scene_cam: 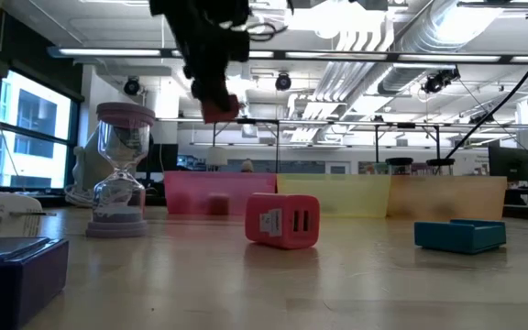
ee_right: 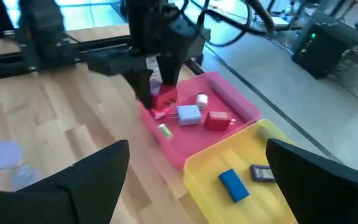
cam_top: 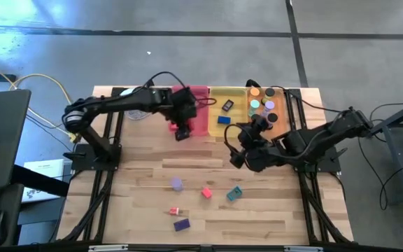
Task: Pick & Place Office items
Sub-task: Put the red charger adapter into the red bin
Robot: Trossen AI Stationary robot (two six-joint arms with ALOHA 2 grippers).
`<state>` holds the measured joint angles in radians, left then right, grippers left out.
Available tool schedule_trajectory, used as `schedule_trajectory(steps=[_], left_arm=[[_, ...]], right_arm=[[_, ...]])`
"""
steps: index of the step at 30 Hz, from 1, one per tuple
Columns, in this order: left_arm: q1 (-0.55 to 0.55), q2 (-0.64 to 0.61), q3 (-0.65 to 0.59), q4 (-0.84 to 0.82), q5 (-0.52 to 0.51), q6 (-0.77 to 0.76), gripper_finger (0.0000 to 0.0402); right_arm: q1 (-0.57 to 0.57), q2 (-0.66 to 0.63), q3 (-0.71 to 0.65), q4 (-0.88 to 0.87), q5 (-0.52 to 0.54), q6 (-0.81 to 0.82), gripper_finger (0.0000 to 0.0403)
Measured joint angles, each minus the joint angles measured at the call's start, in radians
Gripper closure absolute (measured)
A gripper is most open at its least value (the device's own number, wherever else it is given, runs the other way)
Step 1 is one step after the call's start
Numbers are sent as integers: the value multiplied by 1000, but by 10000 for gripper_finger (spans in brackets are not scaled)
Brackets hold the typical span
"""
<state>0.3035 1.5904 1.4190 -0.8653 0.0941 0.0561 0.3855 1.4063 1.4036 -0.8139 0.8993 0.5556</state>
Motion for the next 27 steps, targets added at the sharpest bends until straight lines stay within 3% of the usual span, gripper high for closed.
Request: schedule_trajectory(steps=[11,27], left_arm=[[160,169,9,170,159,136,192],[238,337,9,235,213,289,192]], right_arm=[[-116,1,0,-60,-64,-10,34],[-232,1,0,-75,-117,-66,34]])
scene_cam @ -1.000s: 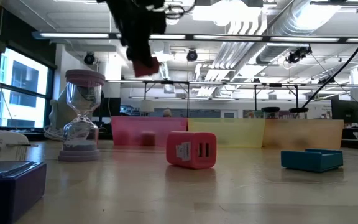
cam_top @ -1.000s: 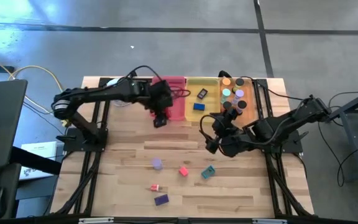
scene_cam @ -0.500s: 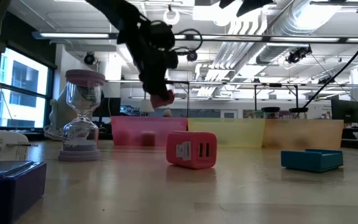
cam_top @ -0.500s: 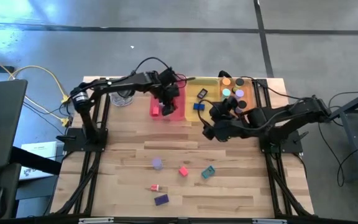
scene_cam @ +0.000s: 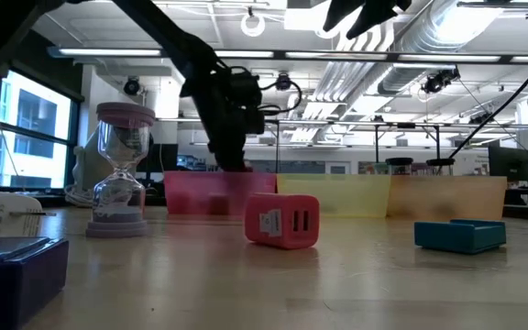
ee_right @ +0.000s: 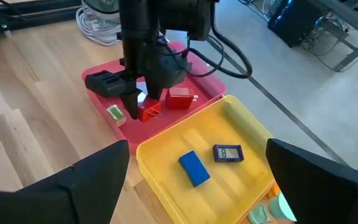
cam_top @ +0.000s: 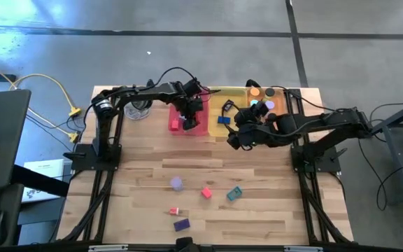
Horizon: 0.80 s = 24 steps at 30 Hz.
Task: Pick & Place Office items
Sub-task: Put the red charger adapter into the red bin
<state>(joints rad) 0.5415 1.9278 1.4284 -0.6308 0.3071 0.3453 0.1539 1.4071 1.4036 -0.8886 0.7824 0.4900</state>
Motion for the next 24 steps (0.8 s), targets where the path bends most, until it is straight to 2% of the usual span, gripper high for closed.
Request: schedule_trajectory(steps=[24], left_arm=[[36,50,-2,-115,-77,59,192]], right_arm=[[1,0,0,-22,0,3,34]])
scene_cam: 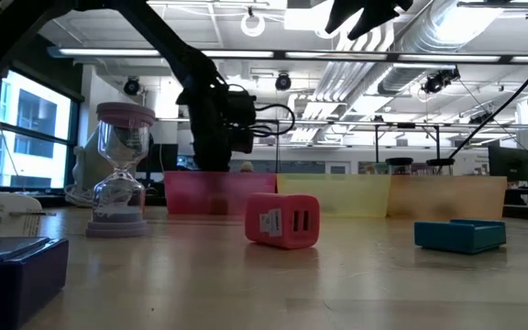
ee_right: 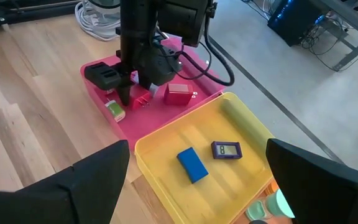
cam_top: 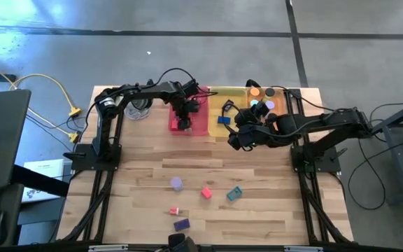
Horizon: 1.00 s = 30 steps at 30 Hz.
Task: Pick & Place Office items
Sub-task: Put the red charger adapter into the red bin
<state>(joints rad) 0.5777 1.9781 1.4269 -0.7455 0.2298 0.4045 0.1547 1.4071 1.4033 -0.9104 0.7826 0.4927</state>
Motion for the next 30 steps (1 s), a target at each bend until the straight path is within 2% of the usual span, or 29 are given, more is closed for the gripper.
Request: schedule_trajectory(steps=[8,25,30], left_arm=[[-5,0,0,-77,-82,22,185],[-5,0,0,-85,-90,8,177],[-5,0,0,-86,-53,39,176]], right_arm=[[0,0,0,0,-1,0,34],[0,0,0,0,-1,0,34],[0,0,0,0,-1,-2,34]])
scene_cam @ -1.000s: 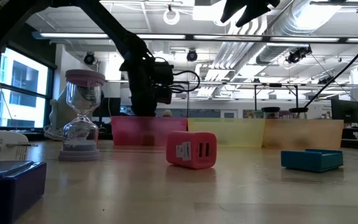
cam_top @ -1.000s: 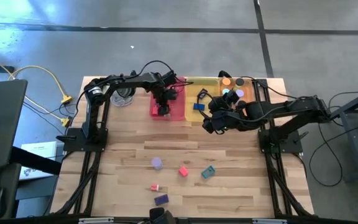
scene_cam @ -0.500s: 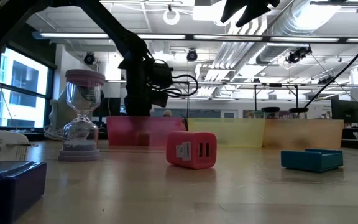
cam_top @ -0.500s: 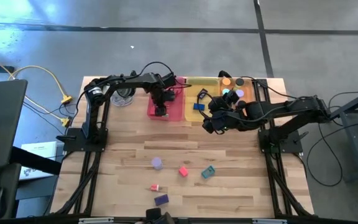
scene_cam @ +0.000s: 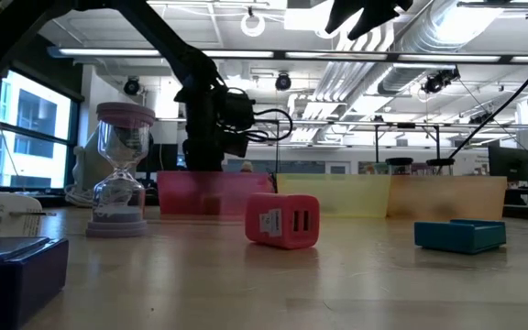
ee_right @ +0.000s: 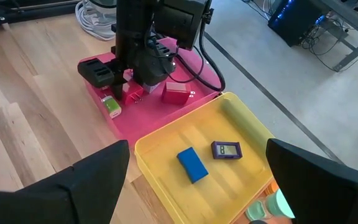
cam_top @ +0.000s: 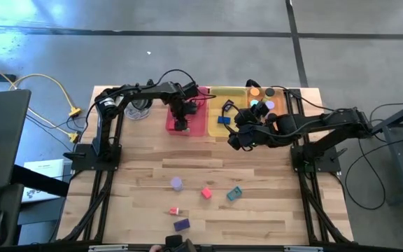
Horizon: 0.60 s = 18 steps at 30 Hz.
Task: Pick & Place Office items
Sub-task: Put the red charger adapter into the red bin
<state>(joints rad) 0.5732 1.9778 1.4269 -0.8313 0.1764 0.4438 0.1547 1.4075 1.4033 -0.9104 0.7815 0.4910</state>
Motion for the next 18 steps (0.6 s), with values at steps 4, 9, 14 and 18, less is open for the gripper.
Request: schedule_trajectory(steps=[4,9,14,18], left_arm=[[0,0,0,0,-7,-14,176],[0,0,0,0,-11,-27,176],[0,0,0,1,-12,-29,161],[0,-1,0,1,-15,-34,125]], right_arm=[[0,0,0,0,0,-8,34],[0,0,0,0,0,-17,34],[0,0,0,0,0,-17,34],[0,0,0,0,0,-17,34]])
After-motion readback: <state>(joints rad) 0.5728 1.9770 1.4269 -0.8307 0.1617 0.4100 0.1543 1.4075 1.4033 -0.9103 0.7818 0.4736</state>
